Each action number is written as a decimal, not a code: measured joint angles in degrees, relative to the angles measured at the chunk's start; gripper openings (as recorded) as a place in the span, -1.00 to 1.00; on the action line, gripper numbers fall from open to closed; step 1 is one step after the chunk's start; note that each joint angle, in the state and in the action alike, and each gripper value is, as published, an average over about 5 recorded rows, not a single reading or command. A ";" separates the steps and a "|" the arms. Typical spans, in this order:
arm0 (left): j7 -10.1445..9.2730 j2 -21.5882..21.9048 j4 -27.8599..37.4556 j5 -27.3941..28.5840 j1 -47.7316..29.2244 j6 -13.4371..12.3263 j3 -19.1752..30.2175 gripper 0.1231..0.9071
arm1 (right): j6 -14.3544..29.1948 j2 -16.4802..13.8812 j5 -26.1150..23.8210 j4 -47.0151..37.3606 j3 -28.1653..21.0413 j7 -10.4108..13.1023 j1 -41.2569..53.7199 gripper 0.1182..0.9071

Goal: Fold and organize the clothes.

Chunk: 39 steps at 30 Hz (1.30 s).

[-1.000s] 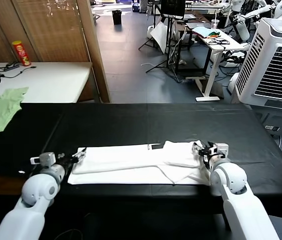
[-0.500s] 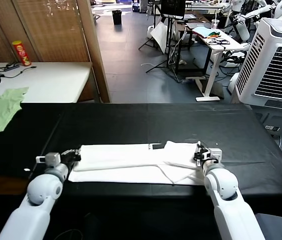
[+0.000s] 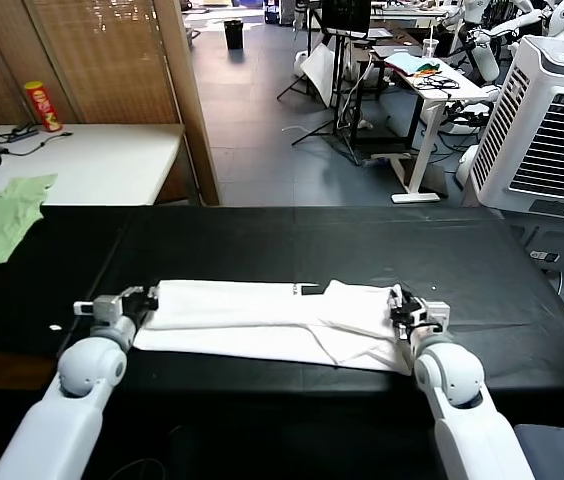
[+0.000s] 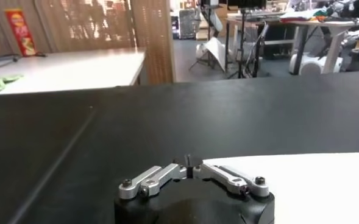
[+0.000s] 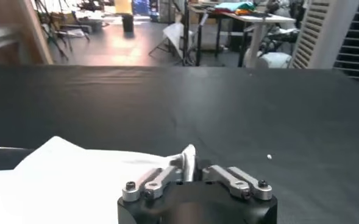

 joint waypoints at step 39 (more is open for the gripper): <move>0.70 -4.61 -8.40 -6.35 15.07 -1.23 -5.58 0.25 | -0.59 -2.51 2.67 13.60 3.49 -0.16 -9.23 0.72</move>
